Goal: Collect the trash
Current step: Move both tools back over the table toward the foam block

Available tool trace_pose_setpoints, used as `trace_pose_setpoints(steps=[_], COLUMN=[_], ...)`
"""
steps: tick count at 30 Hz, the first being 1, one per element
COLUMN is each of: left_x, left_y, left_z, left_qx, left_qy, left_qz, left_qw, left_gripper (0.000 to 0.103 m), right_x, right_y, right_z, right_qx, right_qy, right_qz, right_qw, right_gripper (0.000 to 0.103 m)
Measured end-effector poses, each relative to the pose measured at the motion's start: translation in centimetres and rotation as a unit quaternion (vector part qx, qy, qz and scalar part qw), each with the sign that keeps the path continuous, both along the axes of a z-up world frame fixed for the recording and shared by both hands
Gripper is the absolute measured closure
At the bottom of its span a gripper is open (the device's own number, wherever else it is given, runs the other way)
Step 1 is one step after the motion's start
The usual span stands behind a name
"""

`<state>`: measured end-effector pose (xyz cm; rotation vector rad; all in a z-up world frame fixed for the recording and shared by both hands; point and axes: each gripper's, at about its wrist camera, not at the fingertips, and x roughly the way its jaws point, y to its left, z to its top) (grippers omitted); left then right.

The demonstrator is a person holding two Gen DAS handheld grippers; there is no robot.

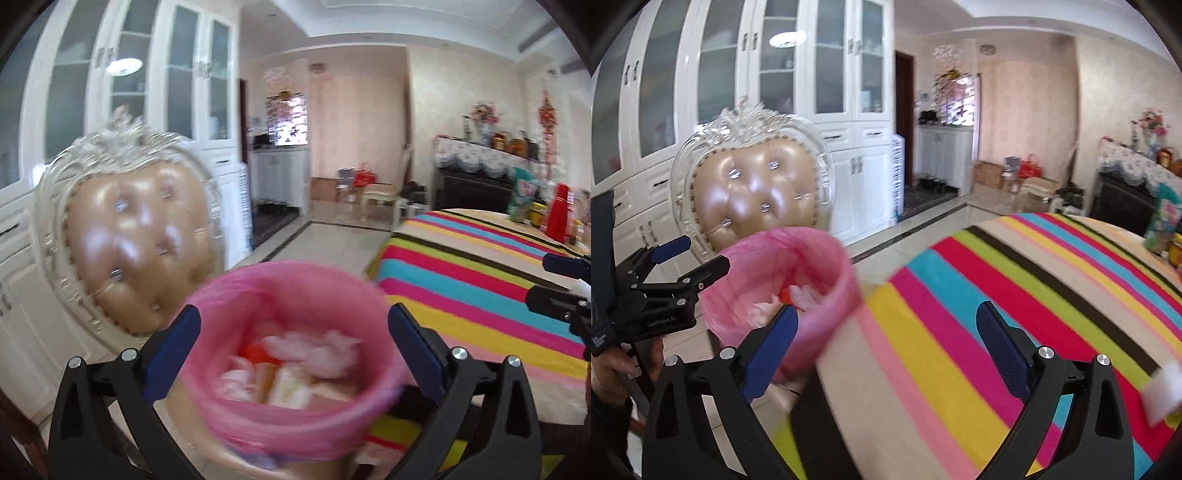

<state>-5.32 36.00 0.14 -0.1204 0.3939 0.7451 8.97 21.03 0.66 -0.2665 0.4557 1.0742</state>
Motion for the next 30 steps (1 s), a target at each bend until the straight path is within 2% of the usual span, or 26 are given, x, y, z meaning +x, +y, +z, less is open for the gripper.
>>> trace_pose_setpoints(steps=[6, 12, 14, 17, 24, 26, 30], left_x=[6.2, 14.1, 17.3, 21.5, 29.8, 31.6, 34.8], left_y=[-8.4, -17.3, -20.6, -25.3, -34.3, -35.3, -37.4], left_z=[1.7, 2.2, 2.0, 1.8, 0.0, -0.5, -1.7], left_qx=[0.002, -0.033, -0.050, -0.057, -0.083, -0.084, -0.078], left_qy=[-0.007, -0.015, -0.011, -0.008, 0.004, 0.011, 0.025], left_qz=[-0.101, -0.205, -0.237, -0.274, -0.322, -0.323, -0.305], left_qw=[0.9948, 0.9781, 0.9701, 0.9599, 0.9432, 0.9427, 0.9488], left_gripper=[0.005, 0.005, 0.005, 0.005, 0.005, 0.005, 0.005], right_x=[3.1, 6.5, 7.9, 10.0, 15.9, 17.3, 20.4], right_y=[-10.2, -20.2, -24.0, -29.1, -41.5, -43.5, -45.7], right_z=[-0.1, -1.4, -1.7, -1.9, -3.2, -3.7, -4.4], right_qx=[0.006, -0.009, -0.012, -0.020, 0.009, 0.006, -0.006], right_qy=[0.001, 0.004, 0.004, -0.007, 0.034, 0.045, 0.065], right_qz=[-0.091, -0.190, -0.226, -0.280, -0.402, -0.417, -0.433], right_qw=[0.996, 0.982, 0.974, 0.960, 0.915, 0.908, 0.899], right_gripper=[0.012, 0.012, 0.012, 0.011, 0.010, 0.010, 0.010])
